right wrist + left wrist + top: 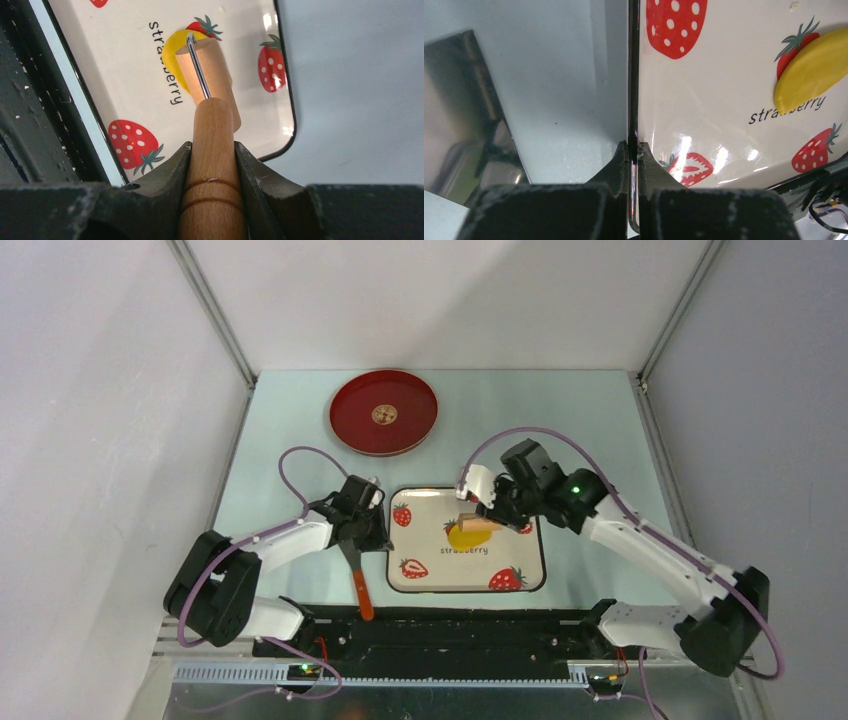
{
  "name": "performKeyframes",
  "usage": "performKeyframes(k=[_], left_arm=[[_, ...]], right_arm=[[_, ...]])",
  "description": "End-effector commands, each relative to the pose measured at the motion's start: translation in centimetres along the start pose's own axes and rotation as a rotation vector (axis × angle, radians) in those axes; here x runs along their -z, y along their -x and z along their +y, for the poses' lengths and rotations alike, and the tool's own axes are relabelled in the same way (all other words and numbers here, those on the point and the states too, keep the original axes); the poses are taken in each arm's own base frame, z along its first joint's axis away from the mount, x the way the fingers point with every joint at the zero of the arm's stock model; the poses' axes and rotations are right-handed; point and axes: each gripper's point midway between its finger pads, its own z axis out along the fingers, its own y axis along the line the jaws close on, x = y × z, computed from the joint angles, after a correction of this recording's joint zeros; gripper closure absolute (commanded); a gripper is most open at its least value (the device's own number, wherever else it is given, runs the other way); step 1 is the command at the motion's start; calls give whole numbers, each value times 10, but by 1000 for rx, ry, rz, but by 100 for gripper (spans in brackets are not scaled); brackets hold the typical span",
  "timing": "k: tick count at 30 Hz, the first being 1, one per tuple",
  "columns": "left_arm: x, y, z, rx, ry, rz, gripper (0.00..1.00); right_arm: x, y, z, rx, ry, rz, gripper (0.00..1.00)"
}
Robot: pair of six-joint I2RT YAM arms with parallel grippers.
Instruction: Roll out the dumpling wrappers from the dough
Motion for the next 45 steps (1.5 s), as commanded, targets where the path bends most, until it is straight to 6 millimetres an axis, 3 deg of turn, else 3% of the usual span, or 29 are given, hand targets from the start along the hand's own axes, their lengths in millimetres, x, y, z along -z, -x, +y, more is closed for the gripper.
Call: performKeyframes(k=[1,13,19,36,45], left_arm=[[-4,-23,56,-29,218,64,100],[-4,-23,56,-30,218,63,100],[-4,-24,57,-31,219,65,100],[-3,-23,57,-28,219,60,100],[-4,-23,56,-28,218,60,100]], right_arm=[[-13,35,-10,83,11,-65,100],[-70,42,4,152,87,47,100],[-92,18,4,147,96,184,100],[-113,-29,28,69,228,296,100],[-124,-35,28,20,257,267,100]])
